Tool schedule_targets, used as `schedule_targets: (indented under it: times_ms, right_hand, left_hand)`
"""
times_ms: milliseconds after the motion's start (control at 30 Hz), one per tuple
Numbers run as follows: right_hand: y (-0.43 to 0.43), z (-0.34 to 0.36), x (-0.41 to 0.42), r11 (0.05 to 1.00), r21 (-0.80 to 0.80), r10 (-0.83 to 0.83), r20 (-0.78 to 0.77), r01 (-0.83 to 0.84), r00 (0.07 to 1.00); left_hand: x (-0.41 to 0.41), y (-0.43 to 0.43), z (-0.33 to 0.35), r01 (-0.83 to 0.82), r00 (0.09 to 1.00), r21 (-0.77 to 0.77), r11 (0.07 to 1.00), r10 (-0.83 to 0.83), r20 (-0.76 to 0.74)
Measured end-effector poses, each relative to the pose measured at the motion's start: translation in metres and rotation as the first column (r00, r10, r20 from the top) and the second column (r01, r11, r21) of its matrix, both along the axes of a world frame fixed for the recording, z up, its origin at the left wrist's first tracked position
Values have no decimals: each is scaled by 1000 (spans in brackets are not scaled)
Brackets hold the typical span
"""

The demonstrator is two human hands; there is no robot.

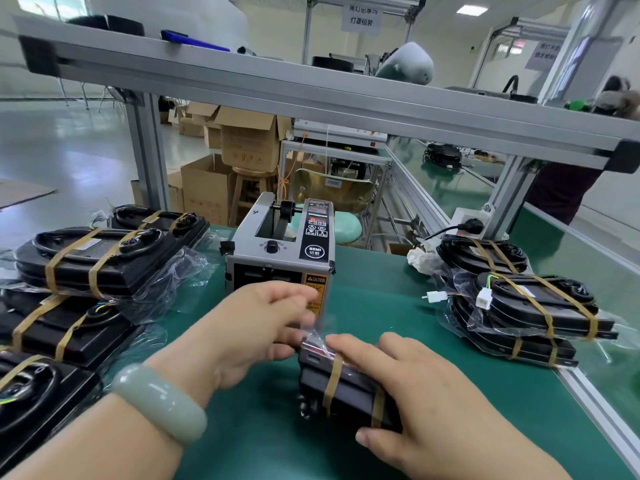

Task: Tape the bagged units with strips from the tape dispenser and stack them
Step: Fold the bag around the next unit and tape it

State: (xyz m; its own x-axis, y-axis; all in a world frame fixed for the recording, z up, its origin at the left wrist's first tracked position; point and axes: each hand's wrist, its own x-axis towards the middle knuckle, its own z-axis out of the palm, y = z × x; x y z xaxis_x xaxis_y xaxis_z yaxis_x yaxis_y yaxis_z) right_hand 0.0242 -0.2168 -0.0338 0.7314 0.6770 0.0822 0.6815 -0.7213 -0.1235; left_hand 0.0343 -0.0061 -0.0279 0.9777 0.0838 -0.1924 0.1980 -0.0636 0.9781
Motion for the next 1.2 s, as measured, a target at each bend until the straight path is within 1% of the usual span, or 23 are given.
schedule_targets:
  times_ms: [33, 100, 167, 233, 367, 667, 767, 900, 1033, 1100, 1133, 1200]
  right_hand:
    - [-1, 0, 2, 1000, 4, -4, -8, 4, 1000]
    - [-1, 1, 5, 1000, 0, -3, -20, 3, 1000]
    - [-1, 3, 9, 1000, -3, 0, -36, 0, 999]
    - [-2, 5, 11, 1000, -4, 1, -52, -2, 999]
    - [-2, 6, 10, 1000, -1, 0, -63, 0, 998]
    - [-2, 6, 9, 1000, 11, -3, -53, 3, 999]
    - [-2, 5, 9, 1000, 15, -1, -49, 1, 999]
    - [-1, 5, 10, 1000, 26, 2, -40, -1, 999]
    - [-2, 4, 10, 999, 32, -3, -35, 4, 999]
    - [-3, 4, 9, 999, 33, -11, -36, 12, 999]
    - [-4, 4, 9, 999, 35, -15, -36, 16, 999]
    - [-3, 4, 9, 999, 38, -16, -32, 17, 999]
  left_hand:
    - [0, 5, -4, -113, 993, -94, 989, 111, -28]
    - [2, 16, -12, -282, 958, -164, 945, 267, -107]
    - [4, 22, -16, -362, 926, -207, 909, 326, -188]
    - [8, 25, -17, -407, 906, -247, 880, 352, -236]
    - [15, 21, -17, -450, 886, -307, 839, 375, -273]
    - [28, 15, -17, -554, 832, -287, 782, 512, -212]
    - [32, 12, -19, -605, 796, -254, 754, 573, -194]
    - [37, 5, -23, -695, 719, -186, 695, 678, -153]
    - [40, -2, -21, -734, 679, -181, 655, 714, -170]
    - [35, -1, -21, -721, 692, -199, 664, 699, -177]
    - [31, 0, -20, -697, 717, -218, 684, 675, -173]
    - [16, 1, -16, -601, 798, -294, 743, 580, -164]
